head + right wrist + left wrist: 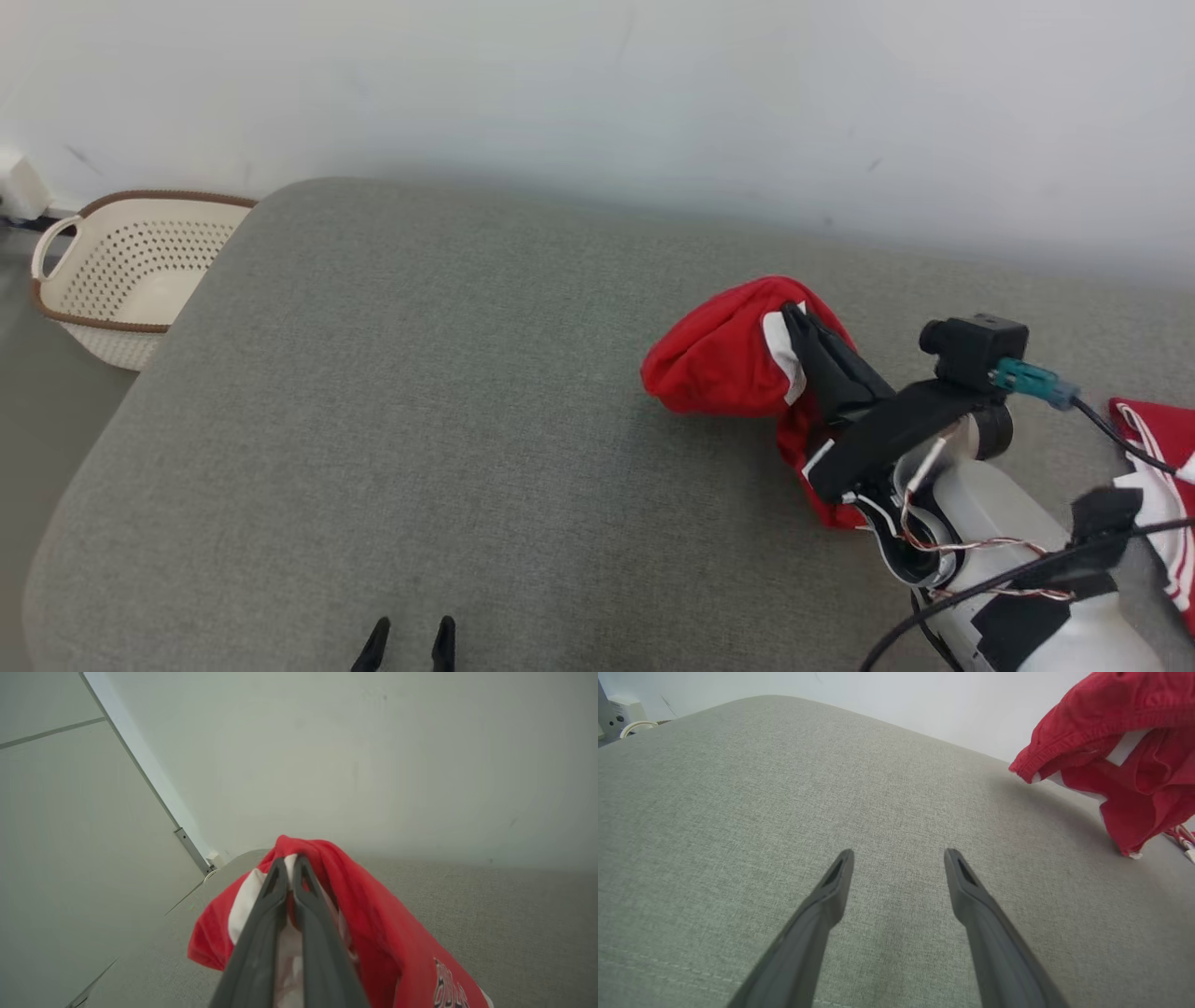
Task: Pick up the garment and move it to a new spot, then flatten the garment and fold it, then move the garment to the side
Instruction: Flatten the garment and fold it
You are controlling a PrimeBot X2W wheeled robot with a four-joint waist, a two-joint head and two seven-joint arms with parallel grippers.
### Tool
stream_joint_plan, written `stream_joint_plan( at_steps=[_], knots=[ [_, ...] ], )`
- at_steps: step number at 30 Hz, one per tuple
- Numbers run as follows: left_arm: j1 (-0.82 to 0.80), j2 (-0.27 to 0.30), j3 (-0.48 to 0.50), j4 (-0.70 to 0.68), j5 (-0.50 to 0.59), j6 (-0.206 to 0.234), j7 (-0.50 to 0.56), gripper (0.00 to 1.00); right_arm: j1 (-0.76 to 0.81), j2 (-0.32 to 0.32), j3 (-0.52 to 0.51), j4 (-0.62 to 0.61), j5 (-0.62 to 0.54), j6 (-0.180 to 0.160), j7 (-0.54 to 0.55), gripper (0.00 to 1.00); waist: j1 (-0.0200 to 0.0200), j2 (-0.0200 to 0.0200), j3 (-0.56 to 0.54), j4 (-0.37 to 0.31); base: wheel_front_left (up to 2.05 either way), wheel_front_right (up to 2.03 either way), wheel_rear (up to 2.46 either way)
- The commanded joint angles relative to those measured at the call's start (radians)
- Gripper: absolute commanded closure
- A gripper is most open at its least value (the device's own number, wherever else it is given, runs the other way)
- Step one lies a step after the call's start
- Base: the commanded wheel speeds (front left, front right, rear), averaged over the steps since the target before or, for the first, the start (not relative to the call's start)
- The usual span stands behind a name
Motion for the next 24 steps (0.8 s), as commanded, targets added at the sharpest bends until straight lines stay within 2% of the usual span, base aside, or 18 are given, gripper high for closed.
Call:
stream_joint_plan(
  at_steps=[1,2,3,7,10,16,24],
  knots=[
    [-0.015,0.001,-0.014,0.005,-0.014,-0.001,-0.004,0.0,-0.032,0.02,0.007,0.041,-0.011,0.0,-0.014,0.99,0.0,0.0,0.03,0.045,0.0,0.0,0.0],
    [-0.021,0.001,-0.028,0.007,-0.015,-0.003,-0.004,0.0,-0.057,0.022,0.016,0.092,-0.038,0.0,-0.021,0.65,0.0,0.0,0.036,0.061,0.0,0.0,0.0],
    [-0.026,0.001,-0.043,0.009,-0.019,-0.004,-0.004,0.0,-0.075,0.031,0.02,0.145,-0.046,0.0,-0.028,0.0,0.0,0.0,0.041,0.076,0.0,0.0,0.0],
    [-0.038,0.001,-0.076,0.011,-0.031,0.006,-0.004,0.0,-0.162,0.055,0.039,0.313,-0.115,0.0,-0.084,0.0,0.0,0.0,0.051,0.12,0.0,0.0,0.0],
    [-0.027,0.001,-0.076,0.01,-0.033,0.011,-0.004,0.0,-0.202,0.074,0.049,0.366,-0.127,0.0,-0.115,0.0,0.0,0.0,0.052,0.126,0.0,0.0,0.0],
    [-0.016,0.001,-0.064,0.007,-0.033,0.013,-0.004,0.0,-0.196,0.062,0.076,0.361,-0.12,0.0,-0.133,0.0,0.0,0.0,0.043,0.094,0.0,0.0,0.0],
    [-0.031,0.001,-0.062,0.001,-0.032,0.011,-0.004,0.0,-0.045,-0.031,0.059,0.225,-0.167,0.0,-0.132,0.0,0.0,0.0,0.037,0.016,0.0,0.0,0.0]
  ],
)
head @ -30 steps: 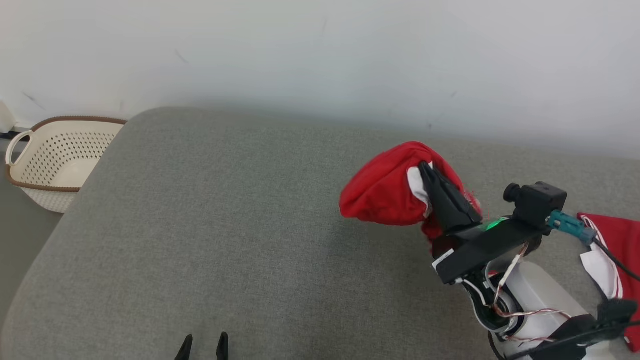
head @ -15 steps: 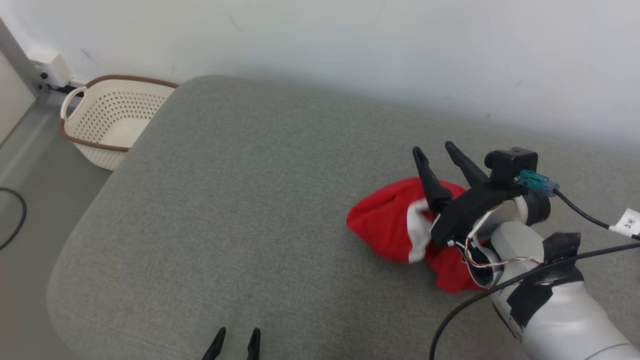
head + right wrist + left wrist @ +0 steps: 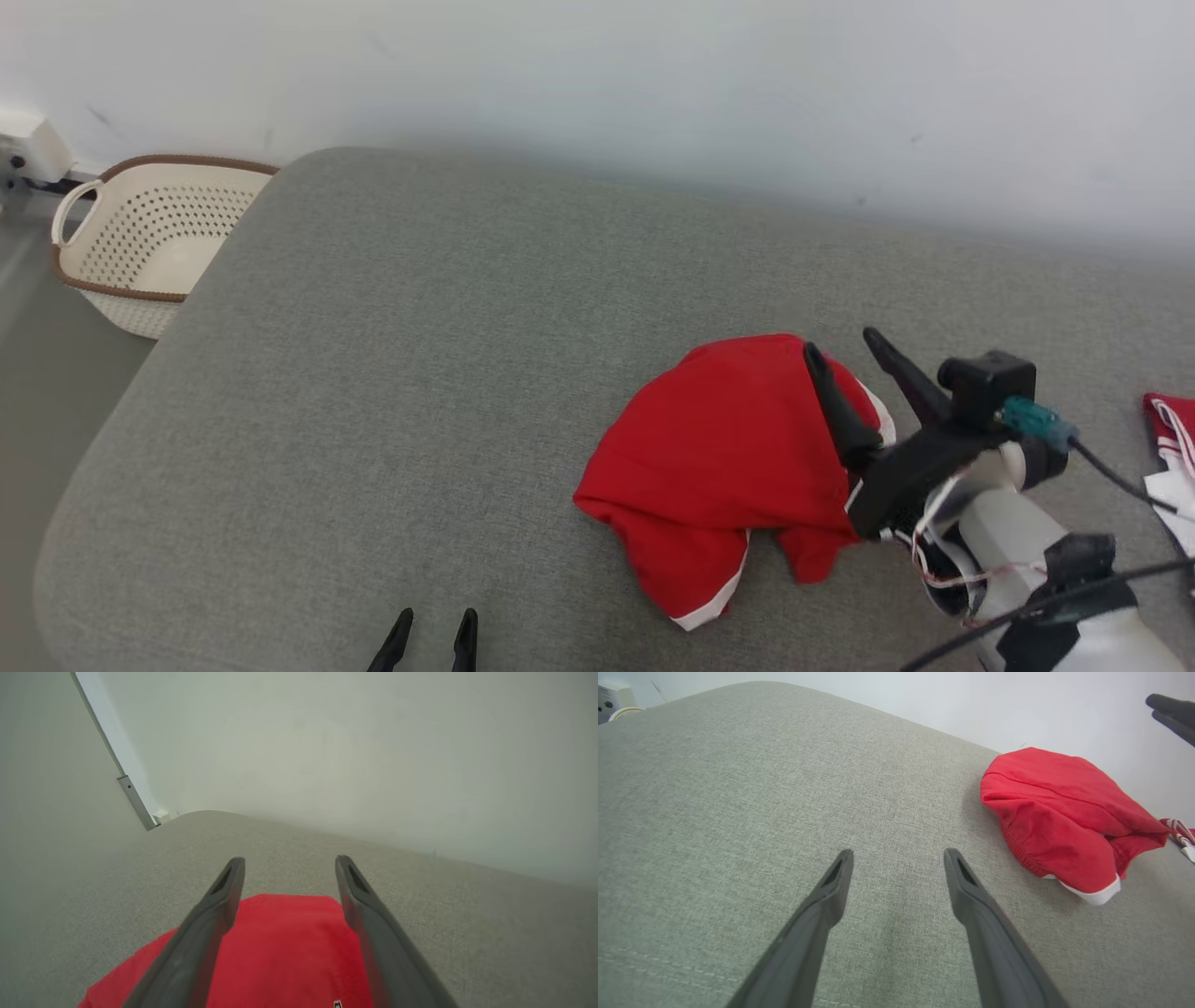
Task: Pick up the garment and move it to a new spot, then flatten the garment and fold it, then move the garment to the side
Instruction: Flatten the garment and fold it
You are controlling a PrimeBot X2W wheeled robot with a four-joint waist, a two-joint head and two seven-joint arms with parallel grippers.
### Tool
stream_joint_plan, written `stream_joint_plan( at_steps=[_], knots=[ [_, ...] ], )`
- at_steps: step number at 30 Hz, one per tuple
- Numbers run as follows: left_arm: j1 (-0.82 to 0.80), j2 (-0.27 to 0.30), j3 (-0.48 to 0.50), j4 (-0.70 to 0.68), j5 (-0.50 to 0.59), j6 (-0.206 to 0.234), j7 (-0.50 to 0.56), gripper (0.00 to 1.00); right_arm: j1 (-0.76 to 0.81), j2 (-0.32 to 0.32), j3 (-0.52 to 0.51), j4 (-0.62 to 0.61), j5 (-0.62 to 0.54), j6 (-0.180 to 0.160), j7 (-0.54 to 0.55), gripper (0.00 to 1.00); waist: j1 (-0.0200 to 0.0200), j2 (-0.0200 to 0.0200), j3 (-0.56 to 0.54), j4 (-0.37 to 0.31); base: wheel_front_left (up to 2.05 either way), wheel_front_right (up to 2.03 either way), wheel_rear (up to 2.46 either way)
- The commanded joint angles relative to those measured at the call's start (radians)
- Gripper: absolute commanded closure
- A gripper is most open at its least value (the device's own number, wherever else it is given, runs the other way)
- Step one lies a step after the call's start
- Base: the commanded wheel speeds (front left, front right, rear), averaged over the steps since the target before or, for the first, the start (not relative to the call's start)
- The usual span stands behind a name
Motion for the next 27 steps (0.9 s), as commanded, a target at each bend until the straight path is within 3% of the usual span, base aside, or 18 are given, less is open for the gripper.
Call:
stream_joint_plan(
  at_steps=[1,14,26,27],
  knots=[
    [-0.005,0.001,0.001,0.0,-0.002,0.003,-0.004,0.0,0.051,-0.012,0.001,-0.031,-0.014,0.0,-0.004,0.0,-0.0001,0.0,-0.005,-0.036,0.0,0.0,0.0],
    [-0.001,0.001,-0.006,0.007,-0.004,-0.008,-0.004,0.0,0.301,-0.1,0.095,-0.153,-0.054,0.0,-0.004,0.0,-0.0001,0.0,0.005,-0.072,0.0,0.0,0.0],
    [-0.004,0.001,-0.008,0.015,-0.022,-0.005,-0.004,0.0,0.23,-0.069,0.103,-0.07,-0.157,0.0,-0.004,0.0,-0.0001,0.0,0.018,-0.036,0.0,0.0,0.0],
    [-0.004,0.001,-0.007,0.015,-0.025,-0.004,-0.004,0.0,0.221,-0.063,0.105,-0.056,-0.16,0.0,-0.004,0.4,-0.0001,0.0,0.018,-0.032,0.0,0.0,0.0]
  ],
)
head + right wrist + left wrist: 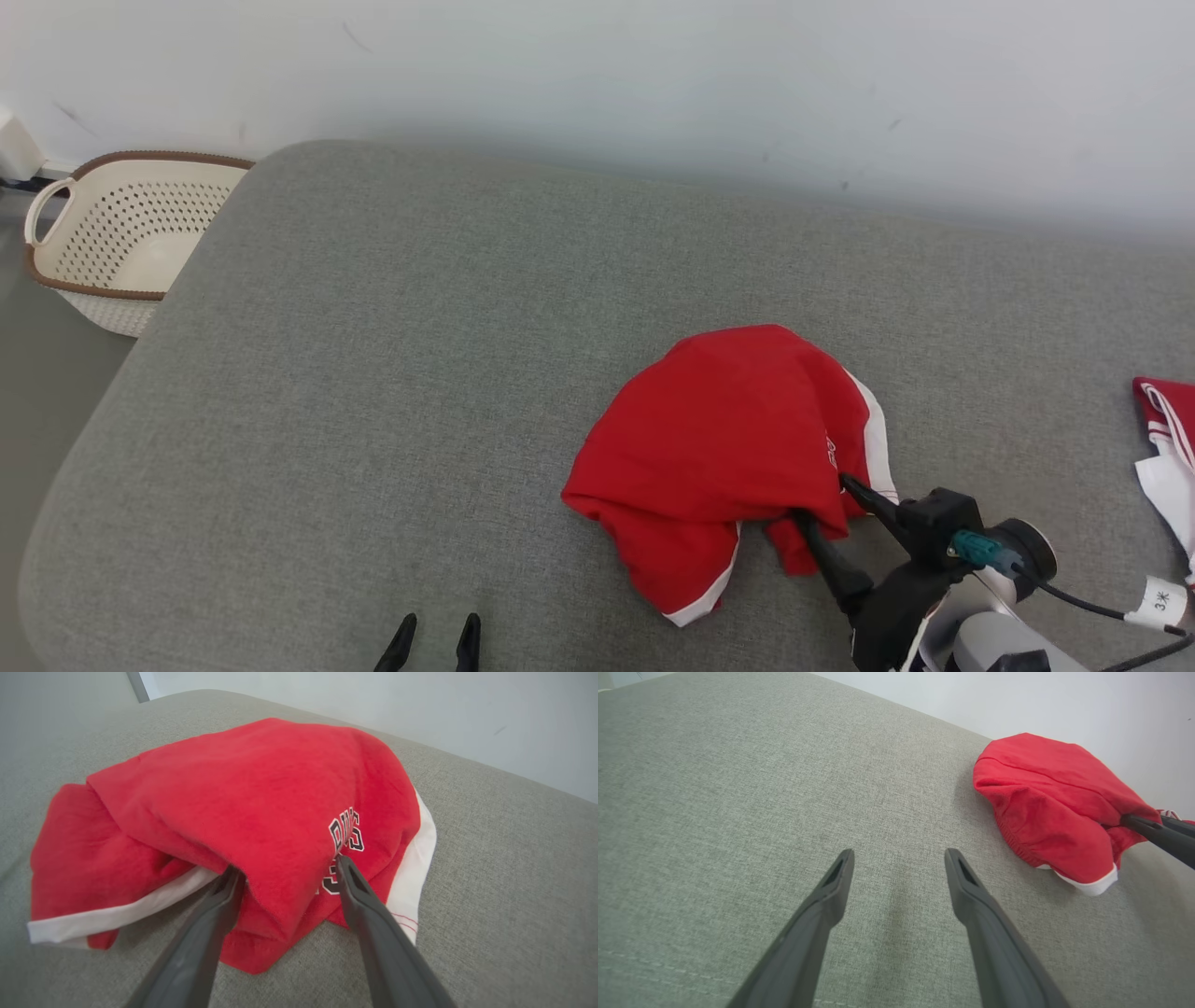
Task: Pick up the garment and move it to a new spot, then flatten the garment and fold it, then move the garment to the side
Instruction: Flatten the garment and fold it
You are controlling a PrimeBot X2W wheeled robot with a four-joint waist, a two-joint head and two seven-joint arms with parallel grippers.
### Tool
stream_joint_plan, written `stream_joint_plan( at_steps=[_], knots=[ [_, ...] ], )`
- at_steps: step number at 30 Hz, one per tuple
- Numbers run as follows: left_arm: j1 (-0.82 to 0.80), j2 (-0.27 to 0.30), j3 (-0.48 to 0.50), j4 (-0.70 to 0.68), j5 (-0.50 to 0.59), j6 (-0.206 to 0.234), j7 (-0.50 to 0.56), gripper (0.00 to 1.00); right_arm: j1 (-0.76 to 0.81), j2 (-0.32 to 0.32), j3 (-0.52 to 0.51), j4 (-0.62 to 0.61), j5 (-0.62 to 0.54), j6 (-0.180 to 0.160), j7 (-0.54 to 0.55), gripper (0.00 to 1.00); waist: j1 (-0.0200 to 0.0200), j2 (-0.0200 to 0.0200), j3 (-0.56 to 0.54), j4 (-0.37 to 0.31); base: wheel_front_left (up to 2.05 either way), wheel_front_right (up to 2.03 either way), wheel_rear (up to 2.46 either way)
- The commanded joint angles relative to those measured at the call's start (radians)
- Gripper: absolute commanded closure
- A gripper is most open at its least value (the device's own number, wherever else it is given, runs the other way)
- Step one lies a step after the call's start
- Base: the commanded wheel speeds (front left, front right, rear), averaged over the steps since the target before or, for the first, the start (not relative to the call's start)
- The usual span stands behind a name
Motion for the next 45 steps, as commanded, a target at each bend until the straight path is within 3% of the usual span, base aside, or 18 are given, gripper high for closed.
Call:
stream_joint_plan(
  at_steps=[1,2,7,17,26,34,40,45],
  knots=[
    [-0.001,0.001,0.003,0.004,-0.008,-0.001,-0.004,0.0,-0.024,0.012,-0.001,0.014,-0.011,0.0,-0.004,0.6,0.0,-0.0001,0.002,0.011,0.0,0.0,0.0],
    [0.0,0.001,0.005,0.003,-0.009,-0.002,-0.004,0.0,-0.037,0.017,-0.008,0.019,-0.017,0.0,-0.004,1.0,0.0,-0.0001,0.002,0.015,0.0,0.0,0.0],
    [0.008,0.001,0.011,-0.002,-0.003,-0.005,-0.004,0.0,-0.094,0.018,-0.104,-0.058,-0.042,0.0,-0.004,1.0,0.0,-0.0001,-0.001,0.022,0.0,0.0,0.0],
    [0.03,0.001,0.001,0.01,-0.01,-0.01,-0.004,0.0,-0.233,-0.03,-0.145,-0.16,-0.098,0.0,-0.004,1.0,0.0,-0.0001,-0.038,0.01,0.0,0.0,0.0],
    [0.024,0.001,-0.009,0.016,-0.016,-0.011,-0.004,0.0,-0.378,0.011,-0.072,-0.163,-0.102,0.0,-0.004,1.0,0.0,-0.0001,-0.035,0.018,0.0,0.0,0.0],
    [0.014,0.001,-0.012,0.023,-0.011,-0.011,-0.004,0.0,-0.396,0.038,0.006,-0.146,-0.112,0.0,-0.004,1.0,0.0,-0.0001,-0.021,0.047,0.0,0.0,0.0],
    [0.02,0.001,-0.003,0.014,-0.013,-0.007,-0.004,0.0,-0.309,-0.026,0.135,-0.099,-0.027,0.0,-0.004,1.0,0.0,-0.0001,-0.018,0.043,0.0,0.0,0.0],
    [0.019,0.001,0.004,0.003,-0.008,-0.007,-0.004,0.0,-0.231,-0.121,0.263,-0.079,0.078,0.0,-0.004,1.0,0.0,-0.0001,-0.018,0.014,0.0,0.0,0.0]
  ],
)
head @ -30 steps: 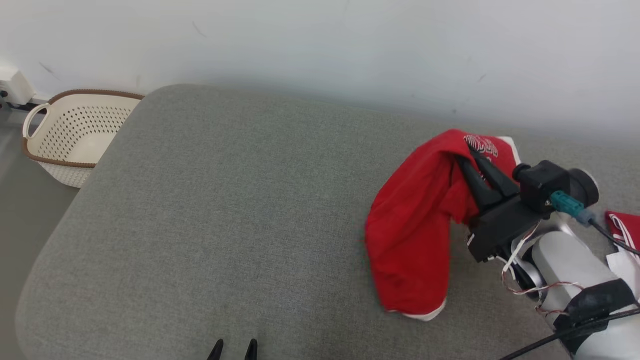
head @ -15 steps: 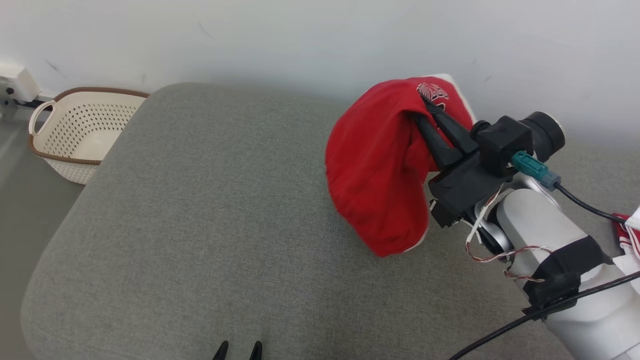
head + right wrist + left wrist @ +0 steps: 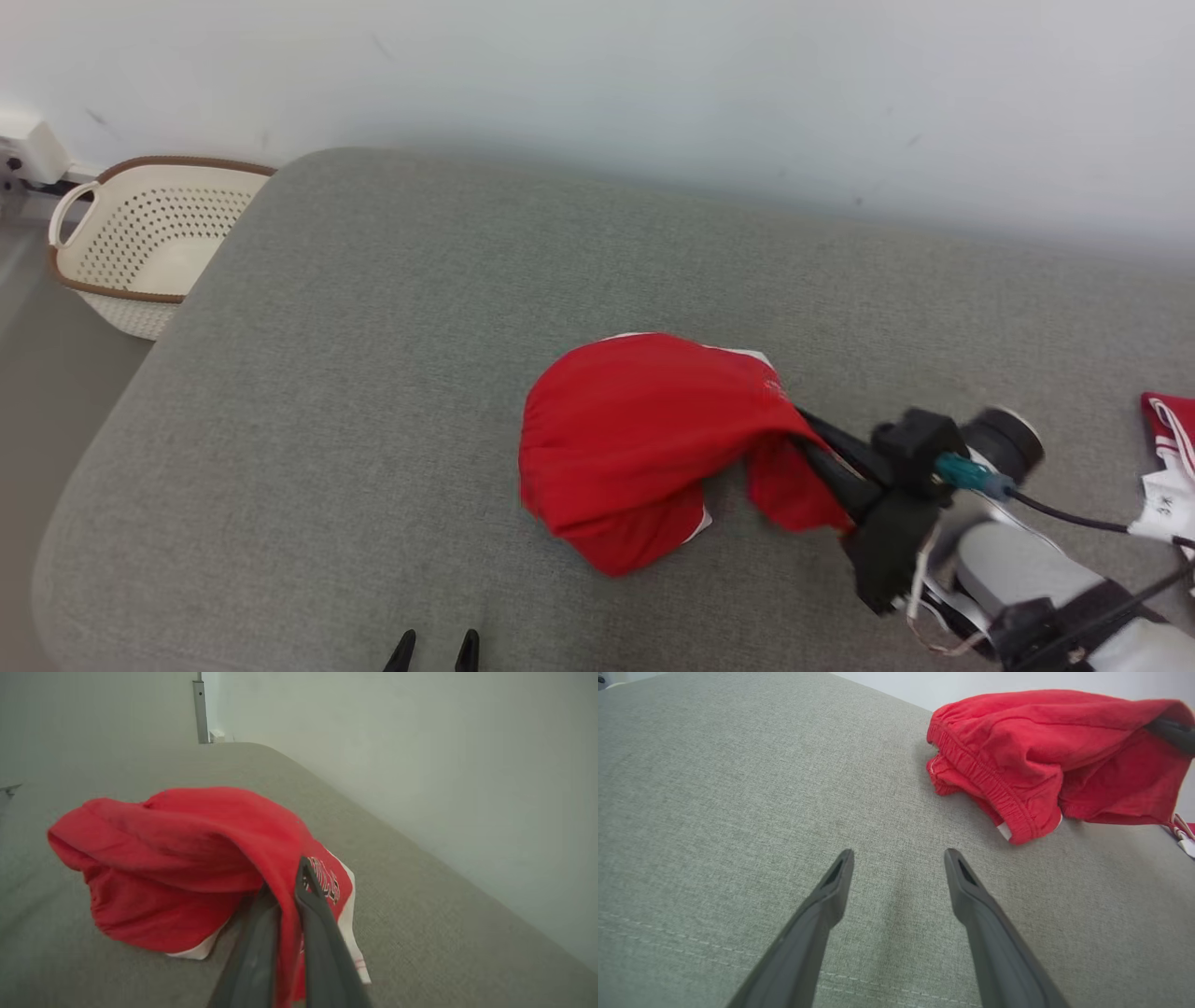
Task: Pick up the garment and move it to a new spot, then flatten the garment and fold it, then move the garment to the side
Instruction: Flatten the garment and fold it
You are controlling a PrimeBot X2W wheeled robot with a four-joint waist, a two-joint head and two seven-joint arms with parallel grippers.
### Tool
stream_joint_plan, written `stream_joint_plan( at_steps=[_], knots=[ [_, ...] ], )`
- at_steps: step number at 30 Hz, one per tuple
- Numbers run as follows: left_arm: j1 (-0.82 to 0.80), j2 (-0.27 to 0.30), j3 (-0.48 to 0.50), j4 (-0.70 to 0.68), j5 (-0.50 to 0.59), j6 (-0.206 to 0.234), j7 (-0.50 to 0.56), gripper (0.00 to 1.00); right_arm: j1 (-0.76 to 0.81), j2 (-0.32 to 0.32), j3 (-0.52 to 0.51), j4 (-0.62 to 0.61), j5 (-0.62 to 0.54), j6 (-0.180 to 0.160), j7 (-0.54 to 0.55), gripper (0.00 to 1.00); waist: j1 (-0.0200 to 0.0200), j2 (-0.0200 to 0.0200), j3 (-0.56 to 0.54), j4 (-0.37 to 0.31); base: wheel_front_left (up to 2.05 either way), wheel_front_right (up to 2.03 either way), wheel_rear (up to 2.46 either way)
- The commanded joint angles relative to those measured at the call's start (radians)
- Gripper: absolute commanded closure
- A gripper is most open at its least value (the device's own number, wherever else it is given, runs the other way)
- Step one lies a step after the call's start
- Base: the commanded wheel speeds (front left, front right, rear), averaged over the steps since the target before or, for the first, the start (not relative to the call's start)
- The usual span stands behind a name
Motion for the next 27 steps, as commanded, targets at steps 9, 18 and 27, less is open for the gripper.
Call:
stream_joint_plan(
  at_steps=[9,18,27],
  knots=[
    [-0.033,0.001,0.018,-0.018,0.015,-0.006,-0.004,0.0,0.076,-0.104,0.06,0.066,0.083,0.0,-0.004,0.91,0.0001,0.0,0.011,-0.061,0.0,0.0,0.0],
    [-0.088,0.001,0.047,-0.052,0.039,-0.015,-0.004,0.0,0.138,-0.077,-0.082,0.073,0.135,0.0,-0.004,0.0,0.0001,0.0,0.001,-0.098,0.0,0.0,0.0],
    [-0.141,0.001,0.076,-0.055,0.059,-0.011,-0.004,0.0,0.282,0.015,-0.496,-0.013,-0.045,0.0,-0.004,0.0,0.0001,0.0,-0.007,-0.155,0.0,0.0,0.0]
  ],
)
